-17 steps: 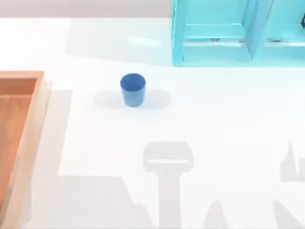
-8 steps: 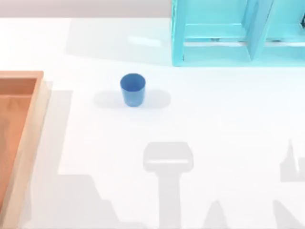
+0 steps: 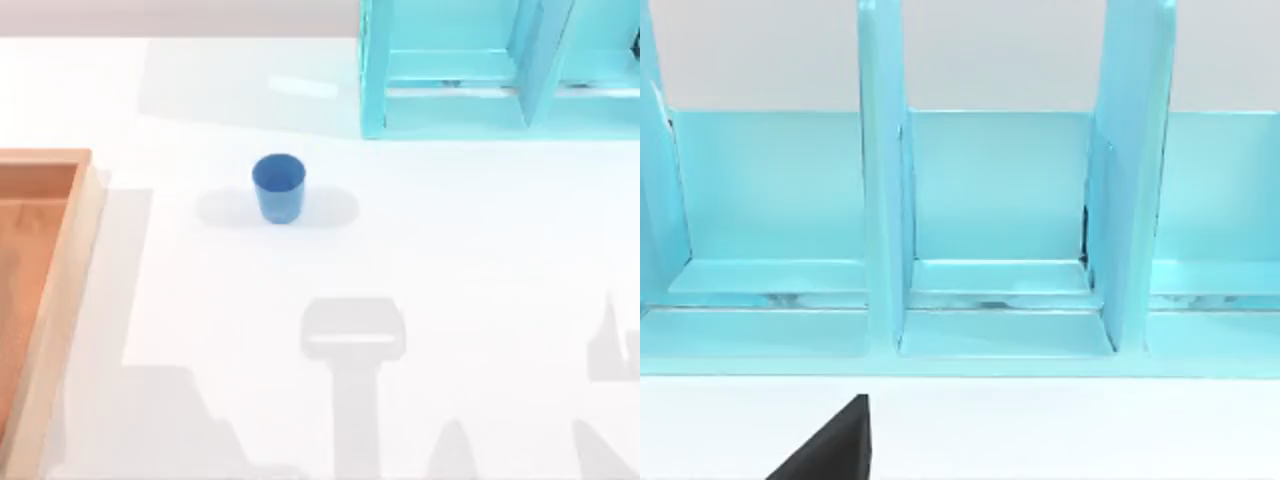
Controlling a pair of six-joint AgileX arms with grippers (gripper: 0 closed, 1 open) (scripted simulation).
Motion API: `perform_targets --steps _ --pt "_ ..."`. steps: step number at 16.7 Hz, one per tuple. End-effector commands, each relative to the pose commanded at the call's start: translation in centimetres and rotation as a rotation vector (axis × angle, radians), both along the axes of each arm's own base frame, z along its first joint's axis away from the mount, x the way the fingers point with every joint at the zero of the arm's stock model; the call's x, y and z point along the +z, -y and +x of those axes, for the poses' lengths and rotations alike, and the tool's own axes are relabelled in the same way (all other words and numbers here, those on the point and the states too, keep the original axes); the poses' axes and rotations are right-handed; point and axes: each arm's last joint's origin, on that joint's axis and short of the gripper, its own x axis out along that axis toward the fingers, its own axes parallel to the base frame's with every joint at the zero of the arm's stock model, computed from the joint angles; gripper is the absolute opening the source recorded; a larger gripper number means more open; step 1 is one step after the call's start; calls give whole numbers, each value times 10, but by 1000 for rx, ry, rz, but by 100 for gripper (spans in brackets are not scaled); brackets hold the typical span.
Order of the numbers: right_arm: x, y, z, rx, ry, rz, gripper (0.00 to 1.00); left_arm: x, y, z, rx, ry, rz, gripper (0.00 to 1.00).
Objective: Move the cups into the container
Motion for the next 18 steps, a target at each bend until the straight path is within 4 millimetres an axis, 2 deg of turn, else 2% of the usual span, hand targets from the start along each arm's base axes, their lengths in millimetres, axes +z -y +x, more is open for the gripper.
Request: perform_targets --steps 5,15,18 --pt "0 0 0 0 0 0 100 0 0 0 0 0 0 98" --pt "0 0 0 0 0 0 100 1 0 0 -1 0 0 100" --pt "0 0 0 0 0 0 100 17 -1 3 -1 -6 -3 100"
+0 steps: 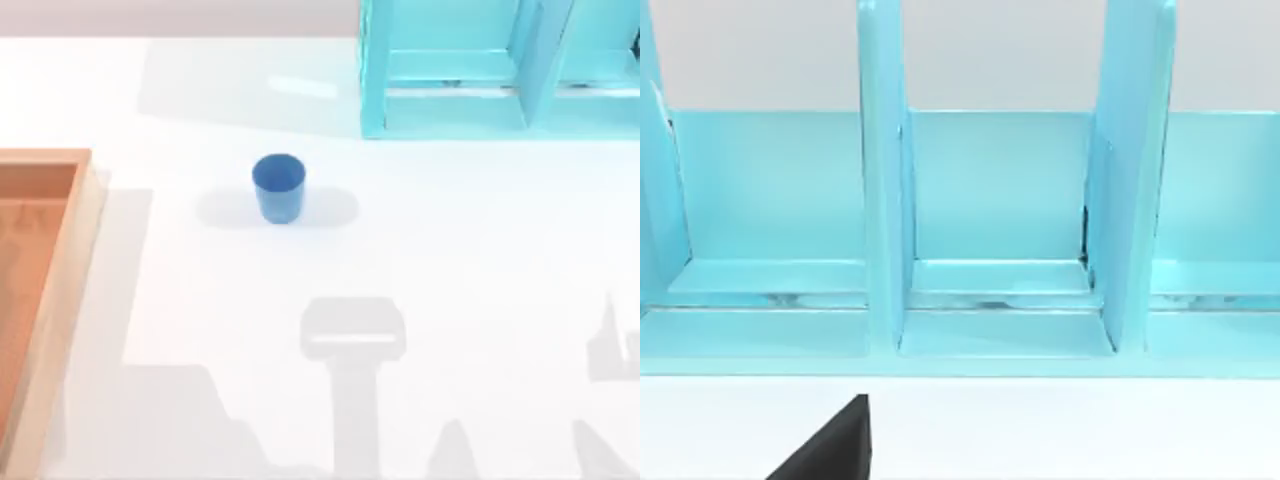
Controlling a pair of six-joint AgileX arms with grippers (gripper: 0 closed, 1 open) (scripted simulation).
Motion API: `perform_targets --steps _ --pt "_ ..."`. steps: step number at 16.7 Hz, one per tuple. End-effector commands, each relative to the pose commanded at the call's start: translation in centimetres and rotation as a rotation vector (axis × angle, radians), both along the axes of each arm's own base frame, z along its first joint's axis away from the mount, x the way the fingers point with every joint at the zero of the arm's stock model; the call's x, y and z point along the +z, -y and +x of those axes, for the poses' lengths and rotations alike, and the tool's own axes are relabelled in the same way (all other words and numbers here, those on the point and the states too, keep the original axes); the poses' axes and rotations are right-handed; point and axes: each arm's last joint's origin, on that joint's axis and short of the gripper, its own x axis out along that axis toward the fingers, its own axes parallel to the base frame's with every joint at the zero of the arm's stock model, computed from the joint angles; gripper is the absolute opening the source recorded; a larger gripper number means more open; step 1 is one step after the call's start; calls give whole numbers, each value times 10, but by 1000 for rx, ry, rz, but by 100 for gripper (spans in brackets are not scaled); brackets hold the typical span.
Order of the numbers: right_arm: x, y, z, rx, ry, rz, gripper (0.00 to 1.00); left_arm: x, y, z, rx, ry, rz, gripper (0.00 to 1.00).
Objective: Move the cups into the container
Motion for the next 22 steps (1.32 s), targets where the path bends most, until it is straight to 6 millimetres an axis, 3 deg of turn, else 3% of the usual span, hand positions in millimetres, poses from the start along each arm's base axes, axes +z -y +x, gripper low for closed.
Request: perform_targets --steps 4,7,14,16,18,20,22 --pt "0 0 0 0 0 0 100 53 -1 2 1 7 1 100" --pt "0 0 0 0 0 0 100 78 1 -2 1 6 2 100" --pt "0 0 0 0 0 0 100 83 3 1 3 8 7 100" --pt "0 0 0 0 0 0 100 83 10 20 4 10 22 100" --pt "0 0 0 0 0 0 100 82 26 52 7 17 43 100" --pt "0 0 0 0 0 0 100 77 54 94 11 40 68 100" --pt "0 0 0 0 0 0 100 69 98 137 12 82 87 100"
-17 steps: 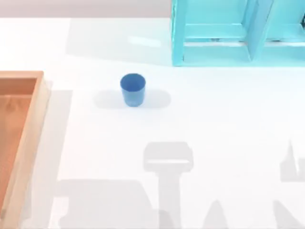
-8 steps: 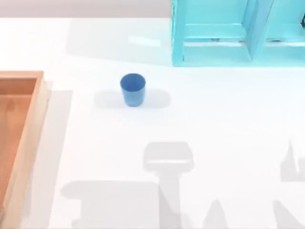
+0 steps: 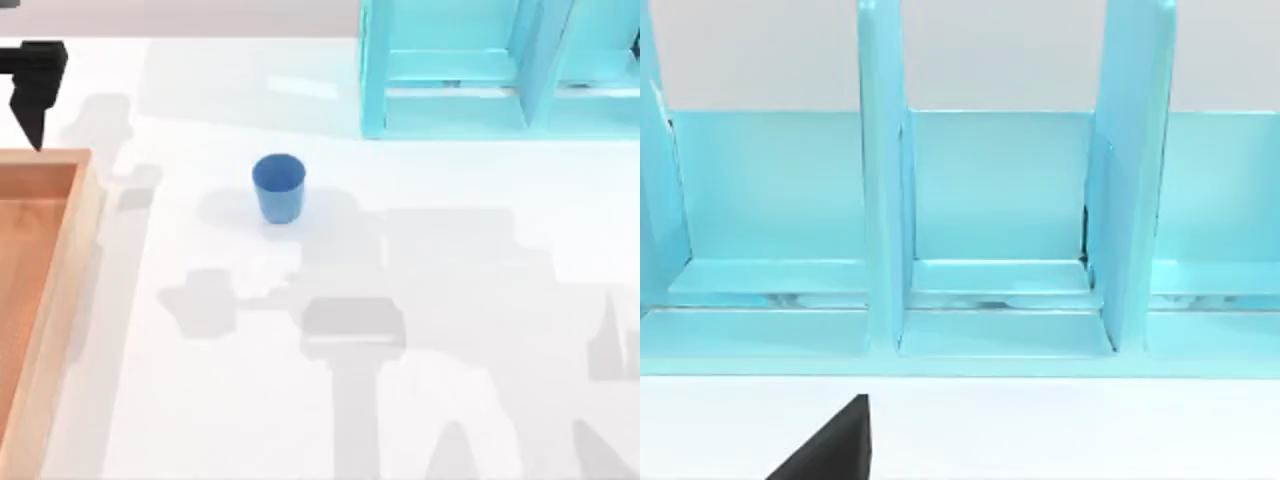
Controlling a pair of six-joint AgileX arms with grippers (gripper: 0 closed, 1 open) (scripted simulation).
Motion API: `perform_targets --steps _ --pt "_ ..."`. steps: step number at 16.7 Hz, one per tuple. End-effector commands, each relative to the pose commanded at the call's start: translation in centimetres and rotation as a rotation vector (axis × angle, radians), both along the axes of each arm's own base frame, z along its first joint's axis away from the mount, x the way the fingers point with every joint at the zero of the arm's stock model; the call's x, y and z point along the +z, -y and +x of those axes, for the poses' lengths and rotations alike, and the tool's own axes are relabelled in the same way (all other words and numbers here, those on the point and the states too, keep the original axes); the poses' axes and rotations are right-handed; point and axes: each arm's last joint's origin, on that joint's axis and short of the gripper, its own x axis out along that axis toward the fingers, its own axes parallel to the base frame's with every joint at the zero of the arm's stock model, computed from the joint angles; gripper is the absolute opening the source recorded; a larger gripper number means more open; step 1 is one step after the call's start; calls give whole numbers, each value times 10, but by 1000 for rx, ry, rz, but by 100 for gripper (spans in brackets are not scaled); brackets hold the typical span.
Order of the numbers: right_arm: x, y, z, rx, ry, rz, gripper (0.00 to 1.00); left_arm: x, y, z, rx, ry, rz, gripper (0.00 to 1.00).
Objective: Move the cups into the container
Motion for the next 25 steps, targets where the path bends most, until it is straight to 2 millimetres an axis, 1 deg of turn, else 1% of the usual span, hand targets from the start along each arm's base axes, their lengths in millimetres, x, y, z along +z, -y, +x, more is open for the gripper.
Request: perform_targets --steps 2,4,6,7,8,9,10,11,15,17,19,23,25 --pt "0 0 0 0 0 0 100 -15 60 34 -6 50 9 100" --pt "0 0 0 0 0 0 100 -35 127 52 -14 96 8 100" --pt "0 0 0 0 0 0 100 -56 187 58 -16 132 0 100" --pt "0 0 0 0 0 0 100 -65 211 57 -15 147 -5 100" --pt "0 0 0 0 0 0 100 -72 229 56 -14 160 -10 100" --pt "0 0 0 0 0 0 100 -77 242 54 -13 170 -13 100" --pt "0 0 0 0 0 0 100 -80 249 53 -12 175 -16 100" --pt "0 0 0 0 0 0 100 -81 251 53 -12 176 -16 100" --pt "0 0 0 0 0 0 100 -82 250 53 -12 172 -16 100" --pt "0 0 0 0 0 0 100 -90 250 56 -12 175 -17 100" --pt "0 0 0 0 0 0 100 -107 251 61 -12 177 -16 100" --pt "0 0 0 0 0 0 100 -151 252 70 -12 177 -17 100" --pt "0 0 0 0 0 0 100 -169 251 72 -12 177 -17 100"
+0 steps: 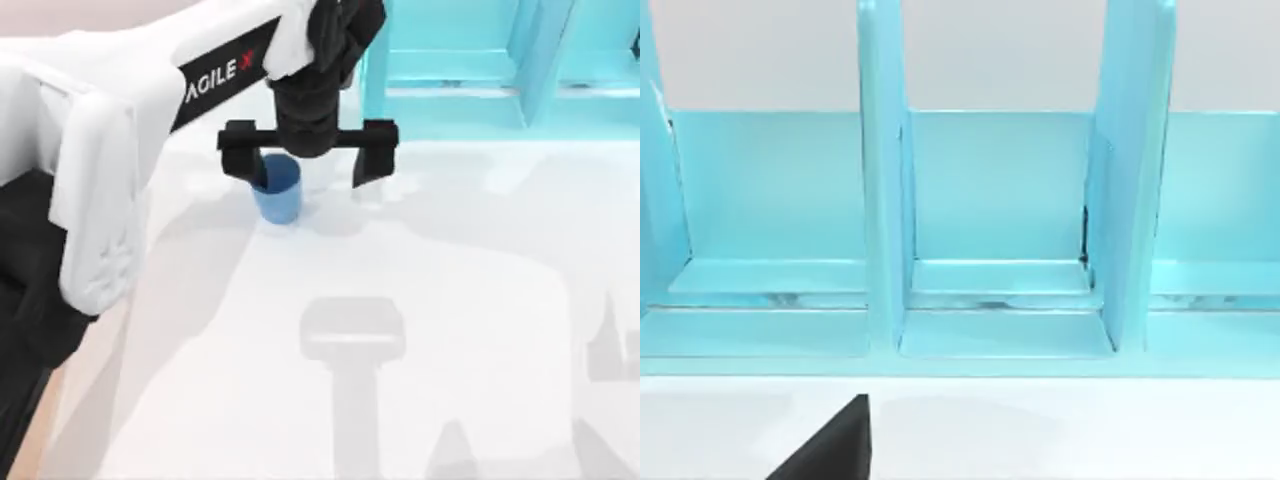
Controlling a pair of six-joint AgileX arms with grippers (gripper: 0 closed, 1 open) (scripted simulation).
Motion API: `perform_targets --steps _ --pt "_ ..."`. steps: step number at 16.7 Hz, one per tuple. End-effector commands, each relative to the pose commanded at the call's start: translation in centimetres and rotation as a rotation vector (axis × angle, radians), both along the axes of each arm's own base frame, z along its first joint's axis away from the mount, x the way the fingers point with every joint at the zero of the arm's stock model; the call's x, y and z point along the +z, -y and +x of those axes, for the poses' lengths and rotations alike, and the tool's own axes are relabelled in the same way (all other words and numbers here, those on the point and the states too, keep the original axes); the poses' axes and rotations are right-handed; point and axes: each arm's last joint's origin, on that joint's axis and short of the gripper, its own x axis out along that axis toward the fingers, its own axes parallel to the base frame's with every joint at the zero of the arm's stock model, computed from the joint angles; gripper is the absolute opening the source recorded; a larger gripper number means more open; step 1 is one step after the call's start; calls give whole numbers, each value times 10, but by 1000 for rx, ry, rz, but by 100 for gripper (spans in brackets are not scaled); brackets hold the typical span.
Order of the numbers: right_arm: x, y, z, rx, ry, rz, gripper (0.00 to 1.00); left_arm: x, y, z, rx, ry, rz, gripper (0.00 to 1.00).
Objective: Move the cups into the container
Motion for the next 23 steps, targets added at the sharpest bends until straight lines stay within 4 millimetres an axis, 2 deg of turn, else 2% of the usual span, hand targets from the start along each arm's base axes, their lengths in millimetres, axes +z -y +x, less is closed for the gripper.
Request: perform_targets --steps 2,6,19,23 --pt "0 0 0 0 0 0 100 -9 -1 1 0 -1 0 100" --pt "0 0 0 0 0 0 100 -9 -1 1 0 -1 0 100" --pt "0 0 0 0 0 0 100 -9 -1 1 0 -1 0 2" --pt "0 0 0 0 0 0 100 -9 -1 1 0 -1 0 0"
